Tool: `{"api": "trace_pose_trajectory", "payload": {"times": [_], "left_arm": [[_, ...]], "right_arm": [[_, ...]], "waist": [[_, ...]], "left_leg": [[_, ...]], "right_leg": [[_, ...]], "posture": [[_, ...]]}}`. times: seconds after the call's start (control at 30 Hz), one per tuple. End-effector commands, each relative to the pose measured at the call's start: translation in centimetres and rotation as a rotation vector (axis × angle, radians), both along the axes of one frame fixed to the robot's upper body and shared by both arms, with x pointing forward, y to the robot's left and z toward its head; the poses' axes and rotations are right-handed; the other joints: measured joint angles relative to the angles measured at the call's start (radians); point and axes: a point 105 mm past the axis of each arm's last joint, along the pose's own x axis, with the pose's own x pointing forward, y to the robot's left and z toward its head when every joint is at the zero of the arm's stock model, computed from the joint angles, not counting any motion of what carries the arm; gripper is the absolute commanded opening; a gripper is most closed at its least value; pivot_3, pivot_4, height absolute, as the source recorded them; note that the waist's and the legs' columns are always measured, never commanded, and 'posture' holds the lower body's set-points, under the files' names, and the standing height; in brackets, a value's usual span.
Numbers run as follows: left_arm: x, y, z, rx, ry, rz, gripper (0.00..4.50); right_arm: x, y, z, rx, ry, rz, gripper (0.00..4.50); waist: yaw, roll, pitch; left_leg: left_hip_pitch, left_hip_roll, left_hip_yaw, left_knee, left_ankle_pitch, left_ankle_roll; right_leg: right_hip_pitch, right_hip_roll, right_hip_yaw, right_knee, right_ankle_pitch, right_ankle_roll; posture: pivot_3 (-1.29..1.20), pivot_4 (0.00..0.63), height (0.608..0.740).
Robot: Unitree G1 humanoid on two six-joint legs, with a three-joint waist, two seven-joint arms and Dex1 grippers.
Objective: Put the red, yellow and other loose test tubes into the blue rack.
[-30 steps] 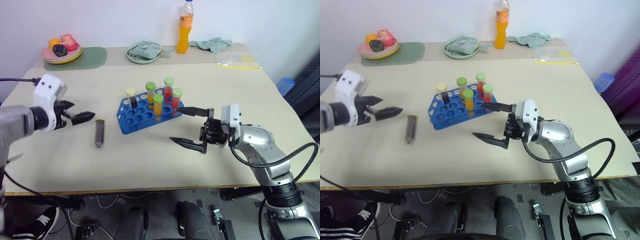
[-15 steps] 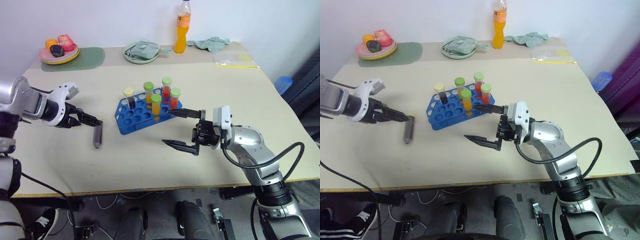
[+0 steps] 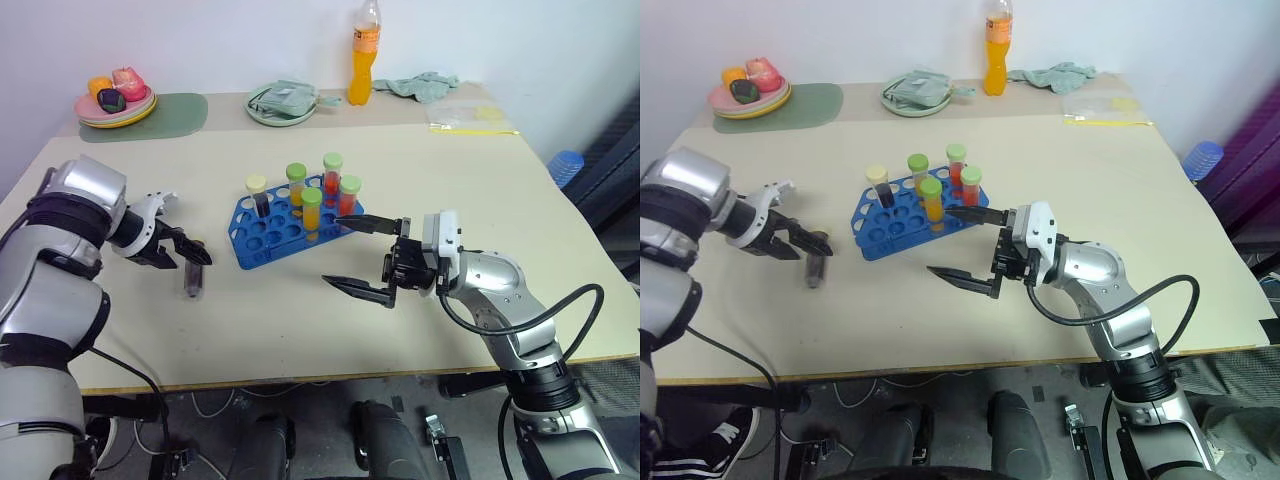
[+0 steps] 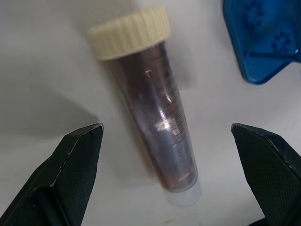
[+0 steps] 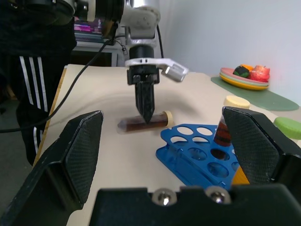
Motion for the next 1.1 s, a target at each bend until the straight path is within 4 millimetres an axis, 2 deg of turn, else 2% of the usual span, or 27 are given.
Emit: {"api": "trace_pose_trajectory", "payload": {"times": [0.03,0.23,0.3,0.4,0.5,0.57,0.6,0.7,0.77,0.83,0.93,1.0,1.1], "left_arm": [[0.2,0.4,0.1,0.001,-0.004,0.024,3.73],[0.1,0.5,-0.6,-0.015,0.007,0.054,0.92],[0.5,1.1,-0.2,-0.01,-0.036,0.088,0.82],[1.5,3.1,0.3,0.066,-0.159,0.176,0.82],[3.1,4.7,1.5,0.155,-0.411,0.211,0.82],[4.0,3.7,4.1,0.171,-0.73,0.174,0.82],[3.7,2.9,5.0,0.156,-0.851,0.151,0.82],[1.9,0.5,8.0,0.175,-1.244,0.056,0.82],[-0.1,-1.3,9.1,0.209,-1.449,-0.067,0.82],[-2.5,-3.5,8.8,0.201,-1.588,-0.224,0.82],[-3.7,-4.3,7.9,0.231,-1.717,-0.22,0.82],[-3.8,-5.4,6.8,0.218,-1.764,-0.239,0.82],[-2.8,-6.5,5.3,0.247,-1.809,-0.241,0.82]], "right_arm": [[-0.7,0.2,0.8,0.014,-0.049,0.01,4.5],[-0.6,0.2,0.6,0.012,-0.047,-0.01,4.5],[-0.7,0.2,0.6,0.014,-0.045,-0.015,4.5],[-0.6,0.2,0.5,0.017,-0.044,-0.028,4.5],[-0.6,0.0,0.3,0.021,-0.04,-0.053,4.5],[-0.4,-0.3,0.2,0.025,-0.04,-0.08,4.5],[-0.4,-0.5,0.2,0.026,-0.041,-0.091,4.5],[0.0,-1.2,0.1,0.021,-0.048,-0.132,4.5],[0.4,-1.8,0.1,0.023,-0.043,-0.165,4.5],[0.9,-2.4,0.3,0.028,-0.045,-0.201,4.5],[1.4,-2.9,0.8,0.052,-0.04,-0.239,4.5],[1.8,-3.2,0.8,0.058,-0.036,-0.263,4.5],[1.7,-2.8,1.2,0.052,-0.047,-0.263,4.5]], "waist": [[-0.001,0.0,0.0],[0.0,0.0,0.0],[0.0,0.0,0.0],[-0.002,0.0,0.0],[-0.005,0.001,0.0],[-0.003,0.001,-0.001],[-0.001,0.001,-0.001],[0.019,0.0,-0.001],[0.03,-0.001,-0.001],[0.034,-0.001,-0.002],[0.036,0.0,-0.002],[0.037,0.0,-0.002],[0.037,0.0,-0.002]], "left_leg": [[0.0,0.0,0.0,0.0,0.0,0.0],[0.0,0.0,0.0,0.0,0.0,0.0],[0.0,0.0,0.0,0.0,0.0,0.0],[0.0,0.001,-0.001,0.0,0.0,0.0],[0.002,0.003,-0.001,0.0,0.0,0.0],[0.003,0.004,-0.001,-0.001,0.0,-0.001],[0.004,0.003,0.001,-0.001,0.001,-0.001],[0.002,0.003,0.0,0.0,0.001,-0.003],[0.0,0.003,0.0,0.0,0.001,-0.003],[-0.001,0.002,0.0,0.0,0.001,-0.004],[-0.001,0.001,0.0,-0.001,0.001,-0.003],[0.0,0.002,0.0,-0.001,0.001,-0.003],[0.002,0.001,0.0,-0.001,0.001,-0.002]], "right_leg": [[0.0,0.0,0.0,0.0,0.0,0.0],[0.0,0.0,0.0,0.0,0.0,0.0],[0.0,0.0,0.0,0.0,0.0,0.0],[0.0,0.0,0.0,0.001,0.0,0.0],[0.0,-0.001,0.001,0.003,0.0,0.0],[0.0,-0.003,0.001,0.004,0.0,0.0],[-0.001,-0.005,0.002,0.005,0.0,0.0],[-0.002,-0.007,0.004,0.004,0.001,0.0],[-0.002,-0.008,0.003,0.002,0.001,-0.001],[-0.002,-0.008,0.002,0.0,0.001,-0.001],[-0.001,-0.009,0.002,-0.002,0.001,-0.001],[0.0,-0.008,0.001,-0.002,0.001,-0.001],[0.002,-0.006,0.0,-0.002,0.002,-0.001]], "posture": [[0.0,0.15,0.74],[0.0,0.15,0.74],[0.0,0.15,0.74],[0.0,0.15,0.74],[0.0,0.15,0.74],[0.0,0.15,0.74],[0.0,0.15,0.74],[0.0,0.15,0.74],[0.0,0.15,0.74],[0.0,0.15,0.74],[0.0,0.15,0.74],[0.0,0.15,0.74],[0.0,0.15,0.74]]}}
